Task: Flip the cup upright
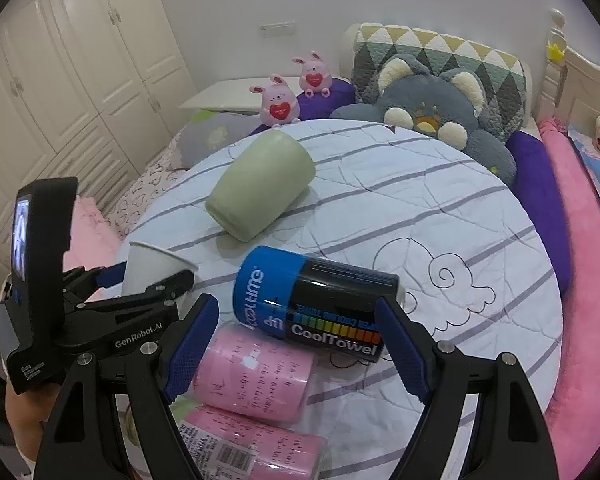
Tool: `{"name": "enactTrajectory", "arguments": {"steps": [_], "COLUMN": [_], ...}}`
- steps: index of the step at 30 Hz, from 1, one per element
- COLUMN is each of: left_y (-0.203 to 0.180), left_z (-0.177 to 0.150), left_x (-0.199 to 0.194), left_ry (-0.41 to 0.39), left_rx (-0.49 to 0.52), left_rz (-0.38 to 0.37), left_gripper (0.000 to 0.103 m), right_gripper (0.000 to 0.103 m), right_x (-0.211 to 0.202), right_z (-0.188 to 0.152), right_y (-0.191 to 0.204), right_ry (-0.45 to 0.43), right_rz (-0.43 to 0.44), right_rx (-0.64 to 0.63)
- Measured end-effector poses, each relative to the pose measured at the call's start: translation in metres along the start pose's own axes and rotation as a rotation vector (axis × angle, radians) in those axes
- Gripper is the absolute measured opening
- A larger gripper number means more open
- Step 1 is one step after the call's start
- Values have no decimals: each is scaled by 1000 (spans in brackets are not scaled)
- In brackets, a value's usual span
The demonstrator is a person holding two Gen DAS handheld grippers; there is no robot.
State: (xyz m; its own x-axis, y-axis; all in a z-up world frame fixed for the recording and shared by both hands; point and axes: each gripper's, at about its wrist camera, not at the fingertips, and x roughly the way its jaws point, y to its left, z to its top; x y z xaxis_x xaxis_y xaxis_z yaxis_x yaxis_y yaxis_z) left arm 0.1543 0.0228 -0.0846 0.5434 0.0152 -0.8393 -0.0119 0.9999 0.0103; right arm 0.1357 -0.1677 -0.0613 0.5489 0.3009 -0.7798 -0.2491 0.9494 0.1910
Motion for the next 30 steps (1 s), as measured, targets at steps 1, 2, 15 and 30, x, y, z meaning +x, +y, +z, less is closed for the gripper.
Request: {"name": "enactTrajectory", "arguments": {"steps": [1,2,15,30], "left_y": [0,1,1,2], "left_z": [1,2,-6,-27], "left_x": [-4,-8,-18,-24], "left_ry": [-21,-44,-142,-131], "left_rx": [-2,-6,1,5], "left_rz": [1,-1,-18,-12], "left_gripper": [69,69,69,91], "right_gripper": [82,82,82,82], "right_x": [0,1,2,-3], "right_z": [0,1,-1,-6], "right_y": [1,1,2,10], "right_ry": [2,2,3,2], "right_rz": [5,11,15,24], "right_rx": [-3,-5,3,-8]}}
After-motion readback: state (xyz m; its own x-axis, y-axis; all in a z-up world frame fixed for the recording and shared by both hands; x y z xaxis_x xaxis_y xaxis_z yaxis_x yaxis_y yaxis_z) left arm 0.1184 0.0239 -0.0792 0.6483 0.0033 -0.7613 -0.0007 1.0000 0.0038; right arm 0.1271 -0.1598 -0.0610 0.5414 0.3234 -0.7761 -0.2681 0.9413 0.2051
